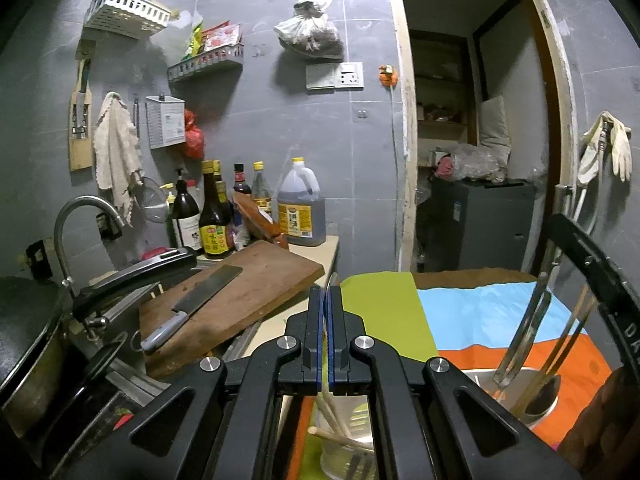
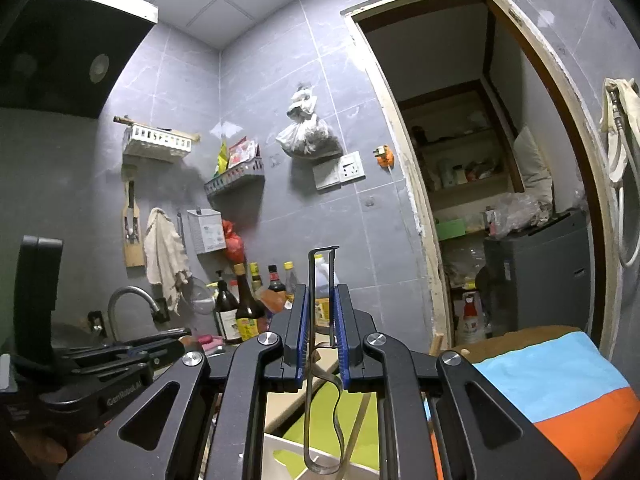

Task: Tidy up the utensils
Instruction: 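Open both tools to drop the spoon and peeler into the white caddy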

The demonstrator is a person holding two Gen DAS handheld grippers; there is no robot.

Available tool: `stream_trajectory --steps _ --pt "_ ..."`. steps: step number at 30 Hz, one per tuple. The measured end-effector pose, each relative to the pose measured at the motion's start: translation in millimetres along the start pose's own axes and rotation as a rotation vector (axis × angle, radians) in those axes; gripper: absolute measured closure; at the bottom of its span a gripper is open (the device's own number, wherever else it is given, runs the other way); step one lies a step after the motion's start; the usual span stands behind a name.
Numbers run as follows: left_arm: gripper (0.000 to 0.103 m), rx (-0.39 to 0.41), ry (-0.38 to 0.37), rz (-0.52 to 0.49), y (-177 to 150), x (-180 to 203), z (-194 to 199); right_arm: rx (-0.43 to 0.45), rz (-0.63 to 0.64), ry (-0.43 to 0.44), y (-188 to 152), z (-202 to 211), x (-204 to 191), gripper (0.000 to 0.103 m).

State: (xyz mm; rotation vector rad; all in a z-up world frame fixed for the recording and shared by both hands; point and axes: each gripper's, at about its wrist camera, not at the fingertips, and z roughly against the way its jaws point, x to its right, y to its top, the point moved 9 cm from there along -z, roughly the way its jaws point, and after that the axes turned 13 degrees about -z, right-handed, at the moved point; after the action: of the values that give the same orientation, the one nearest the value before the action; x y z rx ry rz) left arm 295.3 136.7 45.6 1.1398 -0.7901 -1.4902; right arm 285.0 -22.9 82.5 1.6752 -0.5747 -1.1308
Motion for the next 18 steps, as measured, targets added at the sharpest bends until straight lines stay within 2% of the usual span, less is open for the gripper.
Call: stream_trajectory --steps 7,10,12,16,18 --pt "0.101 -0.031 -0.081 0.009 -3.4 10.4 -3.2 -0.084 0.012 -0.032 -16.7 -11.1 5.4 0.091" --pt "0.098 -0.035 -0.11 0.033 -4.3 10.3 -3.0 -0.095 0.011 -0.031 -18.8 -10.2 6.5 0.084" --pt "0.094 -0.029 -0.12 0.051 -4.0 8.7 -2.5 -0.095 0.011 -0.026 -18.0 -8.0 6.1 0.08" --pt "0.073 -0.009 -0.155 0.107 -1.8 4.6 1.2 -0.091 0.015 -0.021 -13.9 -4.8 5.6 0.079" --pt "0.07 0.012 -0.165 0.131 1.5 2.5 6.2 -0.086 0.016 -0.021 -11.4 -2.6 5.8 0.078"
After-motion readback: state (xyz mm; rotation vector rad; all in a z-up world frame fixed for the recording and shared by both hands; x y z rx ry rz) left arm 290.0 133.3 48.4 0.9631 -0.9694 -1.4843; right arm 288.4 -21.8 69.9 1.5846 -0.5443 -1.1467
